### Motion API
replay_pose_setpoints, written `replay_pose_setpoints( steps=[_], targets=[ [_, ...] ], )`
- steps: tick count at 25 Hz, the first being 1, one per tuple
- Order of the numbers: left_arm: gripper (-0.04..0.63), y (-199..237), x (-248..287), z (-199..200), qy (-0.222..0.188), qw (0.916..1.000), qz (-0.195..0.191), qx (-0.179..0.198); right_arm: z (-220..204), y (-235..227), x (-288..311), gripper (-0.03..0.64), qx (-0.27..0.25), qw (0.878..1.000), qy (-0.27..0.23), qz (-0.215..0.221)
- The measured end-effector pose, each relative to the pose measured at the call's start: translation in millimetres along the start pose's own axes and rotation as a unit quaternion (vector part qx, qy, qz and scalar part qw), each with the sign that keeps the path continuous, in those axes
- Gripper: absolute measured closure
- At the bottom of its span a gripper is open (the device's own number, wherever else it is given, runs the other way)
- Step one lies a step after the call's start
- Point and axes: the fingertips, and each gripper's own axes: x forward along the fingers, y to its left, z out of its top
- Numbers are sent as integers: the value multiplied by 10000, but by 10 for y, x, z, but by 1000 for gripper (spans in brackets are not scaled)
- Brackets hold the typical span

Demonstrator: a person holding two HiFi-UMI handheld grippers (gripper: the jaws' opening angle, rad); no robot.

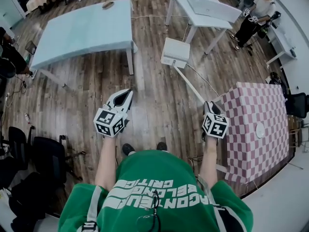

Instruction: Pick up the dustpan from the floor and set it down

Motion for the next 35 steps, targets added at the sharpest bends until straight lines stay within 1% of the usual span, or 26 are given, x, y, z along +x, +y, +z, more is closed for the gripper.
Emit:
replay_pose_setpoints(
  steps=[10,15,20,27,31,35],
  targets=[
    [603,158,-226,-93,-18,9994,325,-89,-80,168,155,499,-273,9989,298,222],
    [603,276,-460,-165,-41,9984,530,-183,-216,409,305,499,-470,9964,589,391],
    [603,436,-730,-256,-49,9964,797,-275,-439,730,498,499,-677,9910,951,654],
    [603,716,-1254,-519,-19,9896,1326,-563,-725,1343,768,499,-1138,9765,1453,1109],
    [603,842,-1584,-688,21,9837,1644,-732,-900,1728,942,499,-1456,9646,1729,1361],
    [603,1029,-2008,-827,24,9757,1988,-920,-1048,2220,1110,499,-1801,9503,1965,1612]
  ],
)
